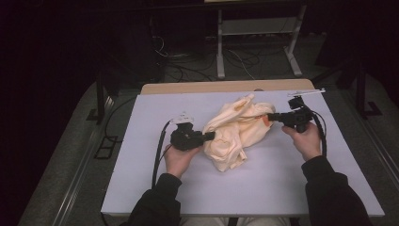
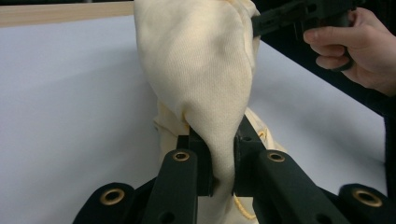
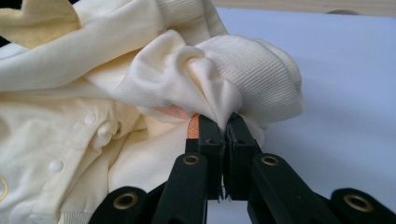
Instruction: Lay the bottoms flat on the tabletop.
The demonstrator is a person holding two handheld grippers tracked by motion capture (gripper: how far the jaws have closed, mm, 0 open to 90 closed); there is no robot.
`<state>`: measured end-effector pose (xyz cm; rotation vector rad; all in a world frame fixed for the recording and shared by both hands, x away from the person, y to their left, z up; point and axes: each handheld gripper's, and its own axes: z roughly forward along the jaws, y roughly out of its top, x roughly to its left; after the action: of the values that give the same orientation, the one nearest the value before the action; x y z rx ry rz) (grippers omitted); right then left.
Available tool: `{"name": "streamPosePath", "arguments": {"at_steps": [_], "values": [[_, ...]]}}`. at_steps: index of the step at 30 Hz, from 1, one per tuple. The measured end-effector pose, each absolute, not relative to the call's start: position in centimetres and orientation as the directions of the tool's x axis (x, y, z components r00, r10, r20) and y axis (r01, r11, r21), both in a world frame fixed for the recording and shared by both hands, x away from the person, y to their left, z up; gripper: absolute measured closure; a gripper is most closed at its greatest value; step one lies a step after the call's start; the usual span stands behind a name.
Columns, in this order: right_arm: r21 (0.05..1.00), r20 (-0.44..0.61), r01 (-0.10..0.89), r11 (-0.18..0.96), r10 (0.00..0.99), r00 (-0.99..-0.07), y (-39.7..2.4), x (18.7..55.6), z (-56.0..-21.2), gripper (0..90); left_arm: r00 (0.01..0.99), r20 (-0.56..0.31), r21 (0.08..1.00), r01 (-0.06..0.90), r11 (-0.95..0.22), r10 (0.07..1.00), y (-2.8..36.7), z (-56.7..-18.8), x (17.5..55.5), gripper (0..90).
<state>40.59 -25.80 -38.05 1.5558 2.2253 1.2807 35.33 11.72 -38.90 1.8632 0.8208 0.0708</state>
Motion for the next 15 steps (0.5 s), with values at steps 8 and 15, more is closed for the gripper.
{"name": "streamPosePath", "arguments": {"at_steps": [8, 15], "values": [[0.711, 0.306, 0.697, 0.097, 0.849, -0.430, -29.0, 39.9, -35.9, 86.1, 0.812, -0.287, 0.845, 0.465, -0.265, 0.508, 8.5, -37.7, 35.2, 80.3], [0.740, 0.250, 0.662, 0.117, 0.867, -0.432, -30.2, 39.6, -32.6, 86.1, 0.848, -0.265, 0.848, 0.431, -0.309, 0.459, 7.0, -36.8, 33.9, 80.3]]}}
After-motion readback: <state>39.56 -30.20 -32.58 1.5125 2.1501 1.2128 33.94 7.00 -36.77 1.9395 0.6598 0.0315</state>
